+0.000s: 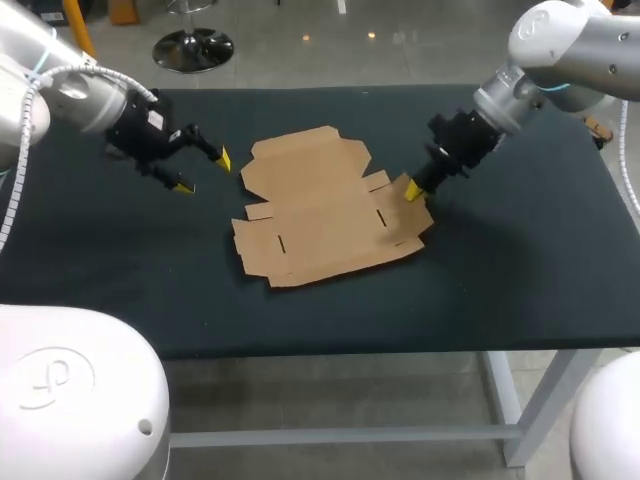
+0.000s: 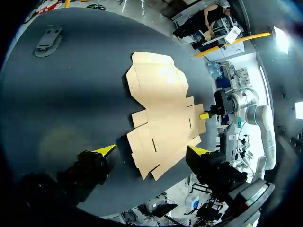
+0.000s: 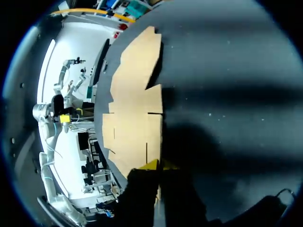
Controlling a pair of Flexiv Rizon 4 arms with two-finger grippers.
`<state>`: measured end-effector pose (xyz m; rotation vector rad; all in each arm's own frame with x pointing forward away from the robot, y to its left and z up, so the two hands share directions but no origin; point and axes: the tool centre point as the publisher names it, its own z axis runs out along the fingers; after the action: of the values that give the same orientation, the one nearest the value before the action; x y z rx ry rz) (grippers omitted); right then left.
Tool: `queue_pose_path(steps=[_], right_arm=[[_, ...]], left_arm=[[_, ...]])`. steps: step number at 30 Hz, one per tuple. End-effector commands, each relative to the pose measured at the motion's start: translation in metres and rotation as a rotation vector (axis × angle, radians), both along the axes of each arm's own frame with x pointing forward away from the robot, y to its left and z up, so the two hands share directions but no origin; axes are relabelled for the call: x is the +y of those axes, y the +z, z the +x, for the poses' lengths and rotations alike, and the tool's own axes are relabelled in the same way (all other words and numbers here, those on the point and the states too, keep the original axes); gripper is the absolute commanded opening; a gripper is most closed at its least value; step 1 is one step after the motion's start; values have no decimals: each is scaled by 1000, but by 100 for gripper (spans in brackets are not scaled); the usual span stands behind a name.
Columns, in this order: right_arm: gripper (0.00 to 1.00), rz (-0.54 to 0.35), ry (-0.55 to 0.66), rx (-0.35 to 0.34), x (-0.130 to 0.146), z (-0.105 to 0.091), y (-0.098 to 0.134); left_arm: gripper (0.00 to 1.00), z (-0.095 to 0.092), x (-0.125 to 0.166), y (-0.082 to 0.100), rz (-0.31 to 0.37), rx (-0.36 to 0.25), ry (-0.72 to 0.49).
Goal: Assemble the packaging by folding the flat box into shape, placing the metal phone stand inside, and closing the box properly
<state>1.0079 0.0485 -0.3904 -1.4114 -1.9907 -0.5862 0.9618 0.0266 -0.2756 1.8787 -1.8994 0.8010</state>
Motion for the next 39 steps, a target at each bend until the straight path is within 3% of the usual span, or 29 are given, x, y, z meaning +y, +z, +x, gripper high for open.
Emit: queue_pose_path(steps=[1,2,7,8,10,15,20,22,27,31,32,35,38,39], right_arm=[[1,59,-162,-142,-2,-11,-1],[4,61,-171,-142,-2,-13,-1],[49,57,-154,-113,1,-18,-1],[84,52,-147,-105,0,-19,0],[100,47,-111,-87,0,-19,3],[100,6,-30,-44,-8,-13,10],[78,-47,49,-1,-10,-5,8],[58,-47,58,21,-11,-1,3],[53,-36,88,63,-12,4,-6],[59,-35,118,90,-8,7,-13],[56,-36,118,91,-7,7,-15],[47,-29,126,100,-6,8,-18],[31,-3,130,98,-3,9,-19],[20,13,125,93,-2,8,-19]], left_arm=[[100,0,-1,1,5,5,-1],[100,0,-1,0,5,5,-1],[100,1,-1,-1,3,11,-1],[100,1,-1,-2,2,11,0],[100,1,-1,-2,1,13,-1],[100,2,-3,-3,2,17,-3],[100,4,-4,-4,-1,21,-2],[100,4,-4,-4,-2,23,0],[100,5,-4,-5,-1,26,7],[100,5,-5,-6,-1,30,12],[100,5,-5,-6,-1,30,13],[100,5,-5,-7,-2,33,17],[100,5,-5,-8,-1,36,19],[100,5,-5,-8,-2,37,19]])
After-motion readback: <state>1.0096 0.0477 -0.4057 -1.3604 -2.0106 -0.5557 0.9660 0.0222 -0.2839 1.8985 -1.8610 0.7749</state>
